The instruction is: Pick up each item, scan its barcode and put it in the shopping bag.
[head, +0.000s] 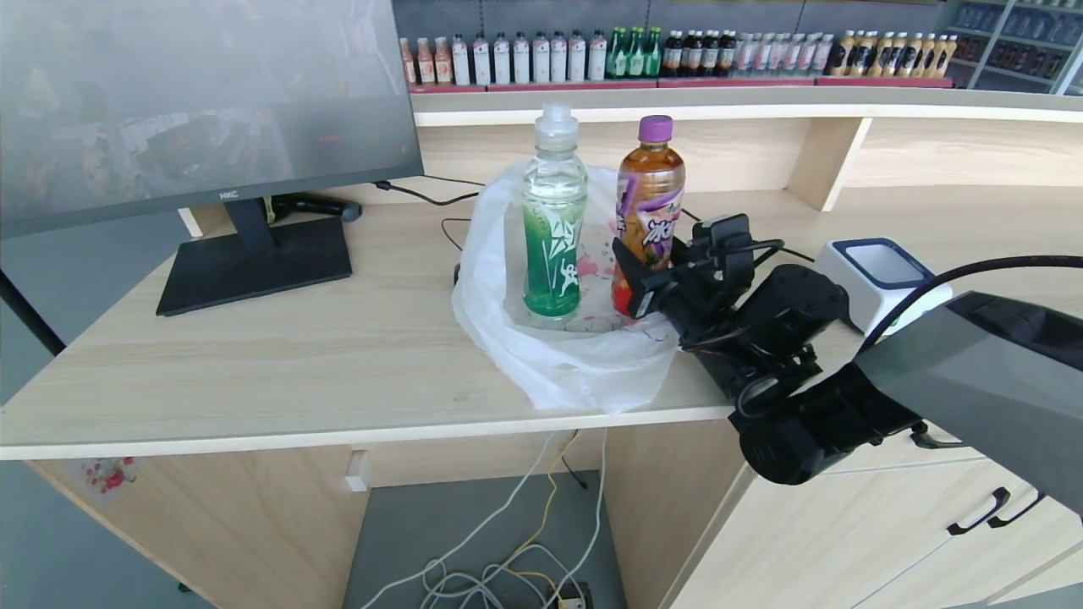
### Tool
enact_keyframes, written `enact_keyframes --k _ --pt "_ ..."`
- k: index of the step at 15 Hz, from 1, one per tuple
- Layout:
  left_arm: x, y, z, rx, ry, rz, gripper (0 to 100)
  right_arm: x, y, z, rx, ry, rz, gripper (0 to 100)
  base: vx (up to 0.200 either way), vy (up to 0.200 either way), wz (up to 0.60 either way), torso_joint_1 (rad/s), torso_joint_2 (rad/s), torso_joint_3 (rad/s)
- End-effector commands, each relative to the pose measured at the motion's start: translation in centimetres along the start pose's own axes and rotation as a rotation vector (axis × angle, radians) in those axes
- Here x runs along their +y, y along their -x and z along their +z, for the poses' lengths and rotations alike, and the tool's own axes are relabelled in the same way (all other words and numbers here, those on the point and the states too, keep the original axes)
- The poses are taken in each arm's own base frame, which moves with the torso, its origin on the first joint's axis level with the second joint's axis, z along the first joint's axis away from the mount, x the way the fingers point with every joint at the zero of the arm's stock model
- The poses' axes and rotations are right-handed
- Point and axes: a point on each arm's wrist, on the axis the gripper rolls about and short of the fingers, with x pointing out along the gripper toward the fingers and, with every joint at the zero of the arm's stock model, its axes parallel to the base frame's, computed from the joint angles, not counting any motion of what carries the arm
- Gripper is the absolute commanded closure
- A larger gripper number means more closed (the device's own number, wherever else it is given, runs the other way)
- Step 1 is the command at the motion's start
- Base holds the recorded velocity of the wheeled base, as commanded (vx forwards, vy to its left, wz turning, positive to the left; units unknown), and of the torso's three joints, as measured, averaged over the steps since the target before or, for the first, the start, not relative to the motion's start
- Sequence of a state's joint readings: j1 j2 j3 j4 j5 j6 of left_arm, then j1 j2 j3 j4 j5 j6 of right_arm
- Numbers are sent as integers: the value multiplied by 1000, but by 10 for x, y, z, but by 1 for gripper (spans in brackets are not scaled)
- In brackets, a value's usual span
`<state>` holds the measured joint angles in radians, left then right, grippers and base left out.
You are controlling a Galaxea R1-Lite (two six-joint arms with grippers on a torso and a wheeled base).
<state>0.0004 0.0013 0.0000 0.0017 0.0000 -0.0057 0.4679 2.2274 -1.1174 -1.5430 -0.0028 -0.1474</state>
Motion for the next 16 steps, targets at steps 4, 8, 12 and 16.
enact_keyframes --k 4,8,12,16 --pt "0 0 0 0 0 1 0 2 0 -5 6 -29 2 100 0 0 0 0 0 0" --pt "0 0 0 0 0 1 0 2 3 -11 22 -30 -1 100 0 0 0 0 0 0" --pt "0 0 0 0 0 0 0 2 3 -10 18 -31 -4 100 0 0 0 0 0 0" --pt "0 0 0 0 0 1 0 2 3 -6 12 -35 -5 0 0 0 0 0 0 0"
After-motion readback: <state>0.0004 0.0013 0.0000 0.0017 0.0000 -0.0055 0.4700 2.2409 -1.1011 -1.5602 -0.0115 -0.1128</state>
